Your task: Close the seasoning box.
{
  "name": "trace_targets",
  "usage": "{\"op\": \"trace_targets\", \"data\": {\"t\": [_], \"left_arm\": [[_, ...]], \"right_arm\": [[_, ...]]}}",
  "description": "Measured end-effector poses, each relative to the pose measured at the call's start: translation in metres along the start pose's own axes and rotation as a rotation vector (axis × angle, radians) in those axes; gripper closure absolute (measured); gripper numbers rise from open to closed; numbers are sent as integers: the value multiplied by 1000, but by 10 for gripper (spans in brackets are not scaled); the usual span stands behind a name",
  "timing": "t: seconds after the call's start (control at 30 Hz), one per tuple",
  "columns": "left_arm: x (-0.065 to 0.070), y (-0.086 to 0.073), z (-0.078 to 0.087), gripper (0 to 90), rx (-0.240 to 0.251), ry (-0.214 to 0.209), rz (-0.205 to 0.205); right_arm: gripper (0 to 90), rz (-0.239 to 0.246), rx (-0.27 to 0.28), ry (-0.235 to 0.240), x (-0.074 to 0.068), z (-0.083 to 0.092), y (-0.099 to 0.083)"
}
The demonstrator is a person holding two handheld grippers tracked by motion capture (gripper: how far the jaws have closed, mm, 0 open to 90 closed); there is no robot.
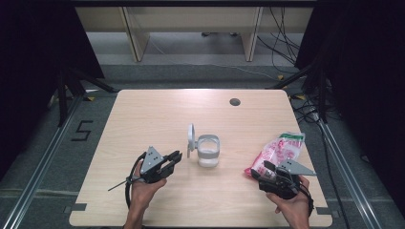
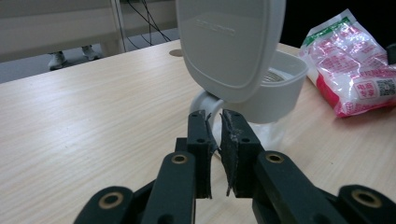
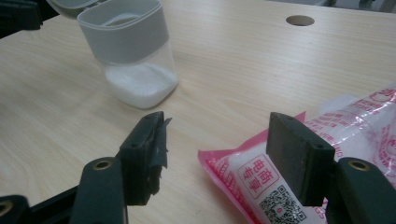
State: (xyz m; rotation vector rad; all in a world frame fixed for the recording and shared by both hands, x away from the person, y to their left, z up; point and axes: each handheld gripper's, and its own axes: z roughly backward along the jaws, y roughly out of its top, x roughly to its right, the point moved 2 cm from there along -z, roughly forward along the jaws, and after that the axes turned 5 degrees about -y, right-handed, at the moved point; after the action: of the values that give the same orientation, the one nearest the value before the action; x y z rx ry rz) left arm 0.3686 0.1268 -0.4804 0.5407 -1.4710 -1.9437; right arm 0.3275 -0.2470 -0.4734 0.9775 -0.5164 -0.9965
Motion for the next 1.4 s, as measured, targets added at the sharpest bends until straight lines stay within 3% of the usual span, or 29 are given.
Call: {"op": "trace_targets", "data": {"t": [0.03, 0.1, 0.17, 0.23, 0.33, 0.4, 0.43, 0.5, 0.57, 0.6, 0.63, 0.7, 0.8, 1.03, 1.07, 1.1, 1.17, 1.2, 1.23, 1.4], "left_arm": [[-1, 1, 0, 827, -2, 6, 9], [-3, 3, 0, 849, -11, 5, -14], [-3, 4, -1, 867, -7, 11, 10], [-4, 6, -1, 875, -3, 4, -5], [-4, 9, -1, 887, -10, 5, -13], [-5, 9, -2, 892, -7, -2, 7], [-6, 10, -2, 892, -6, 3, 17], [-8, 11, -2, 893, -8, 3, 0], [-8, 12, -3, 893, 2, -1, 13], [-8, 14, -3, 893, 2, -5, 4], [-8, 15, -4, 893, 5, -9, 8], [-7, 19, -3, 893, -1, -2, -12], [-3, 23, -6, 893, 14, -13, -1], [1, 30, -11, 893, 7, -22, -28], [0, 31, -13, 893, 13, -24, -13], [-1, 32, -14, 893, 18, -26, -14], [-2, 34, -14, 892, 8, -20, -20], [-1, 34, -14, 893, 10, -19, -12], [-1, 35, -15, 893, 12, -21, -14], [0, 38, -17, 893, 7, -28, -27]], "right_arm": [[385, 25, 1, -8, 0, 0, 0], [385, -21, -28, 6, -5, 1, -1], [385, 18, -8, 17, -3, -2, -1], [385, -5, -33, 9, -7, -1, -2], [385, 31, -11, 16, -6, -3, -2], [385, 29, -11, 29, -8, -3, -2], [385, 42, -19, 7, -7, -3, -2], [385, 31, -18, 18, -10, -3, -2], [385, 70, -23, 24, -10, -5, -2], [385, 29, -37, 18, -13, -3, -3], [385, 55, -28, 25, -12, -4, -2], [385, 48, -28, 31, -13, -3, -2], [385, 52, -20, 36, -13, -4, -3], [385, 37, -32, 37, -18, -2, -2], [384, 73, -22, 32, -16, -3, -2], [384, 44, -26, 40, -19, -3, -3], [385, 35, -25, 46, -20, -3, -3], [384, 59, -20, 41, -18, -3, -3], [384, 40, -30, 42, -20, -3, -3], [384, 44, -44, 45, -21, -3, -4]]}}
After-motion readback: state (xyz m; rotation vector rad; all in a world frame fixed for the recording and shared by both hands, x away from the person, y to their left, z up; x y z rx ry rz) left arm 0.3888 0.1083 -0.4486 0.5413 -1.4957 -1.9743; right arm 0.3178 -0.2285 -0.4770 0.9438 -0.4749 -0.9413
